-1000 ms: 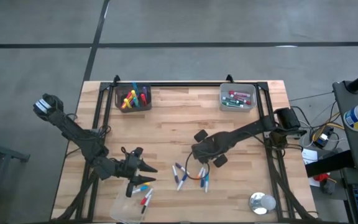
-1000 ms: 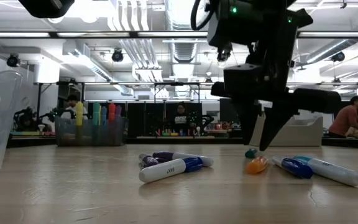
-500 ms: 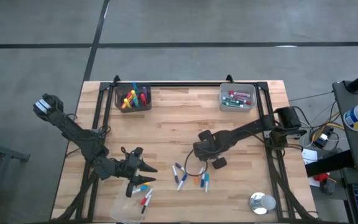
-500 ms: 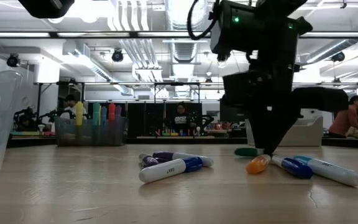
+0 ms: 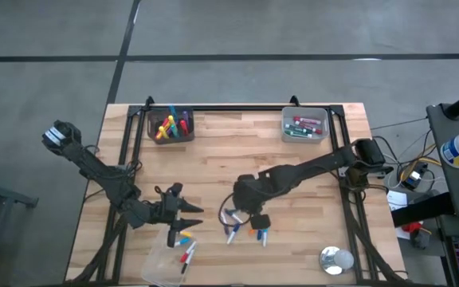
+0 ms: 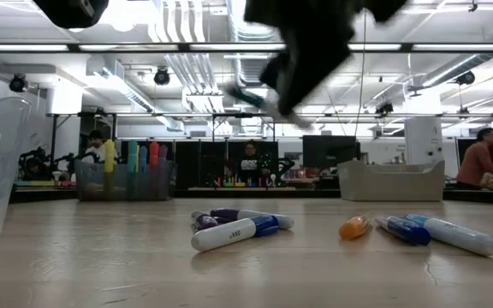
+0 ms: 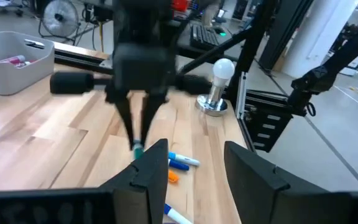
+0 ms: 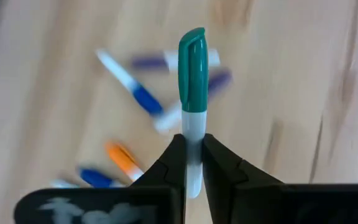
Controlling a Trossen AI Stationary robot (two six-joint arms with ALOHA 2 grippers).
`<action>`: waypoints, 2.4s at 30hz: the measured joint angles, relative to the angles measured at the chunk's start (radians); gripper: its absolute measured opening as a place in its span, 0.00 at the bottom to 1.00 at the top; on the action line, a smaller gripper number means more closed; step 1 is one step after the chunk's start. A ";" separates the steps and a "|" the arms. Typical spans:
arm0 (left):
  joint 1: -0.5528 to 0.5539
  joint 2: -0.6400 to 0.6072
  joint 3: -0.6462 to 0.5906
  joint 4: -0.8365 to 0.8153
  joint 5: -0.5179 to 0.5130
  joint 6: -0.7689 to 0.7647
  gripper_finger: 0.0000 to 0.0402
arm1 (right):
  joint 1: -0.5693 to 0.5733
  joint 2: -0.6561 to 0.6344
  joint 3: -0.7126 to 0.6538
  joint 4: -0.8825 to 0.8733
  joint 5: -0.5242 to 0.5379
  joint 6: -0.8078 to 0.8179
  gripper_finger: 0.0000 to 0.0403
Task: Pick & Place Markers
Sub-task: Put the green and white highlighter pen into the transparent bin
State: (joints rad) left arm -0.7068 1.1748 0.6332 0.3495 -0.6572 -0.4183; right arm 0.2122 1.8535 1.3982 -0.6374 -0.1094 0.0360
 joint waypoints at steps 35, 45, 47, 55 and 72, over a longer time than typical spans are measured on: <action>0.076 0.000 0.000 0.041 -0.003 0.069 0.37 | 0.004 -0.001 0.231 0.194 0.060 0.062 0.06; 0.092 0.000 0.000 0.081 -0.012 0.077 0.37 | 0.001 0.008 0.230 0.211 0.052 0.066 0.06; 0.092 0.000 0.000 0.091 -0.012 0.081 0.37 | 0.000 0.007 0.230 0.215 0.053 0.066 0.06; 0.092 0.000 0.000 0.084 -0.011 0.081 0.24 | 0.000 0.007 0.229 0.230 0.056 0.066 0.06; 0.085 -0.022 0.001 -0.053 0.217 -0.137 0.12 | 0.020 0.006 0.220 0.025 0.062 0.120 0.35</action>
State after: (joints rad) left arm -0.6218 1.1530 0.6342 0.2967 -0.4406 -0.5548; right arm 0.2323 1.8599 1.6184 -0.6128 -0.0475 0.1557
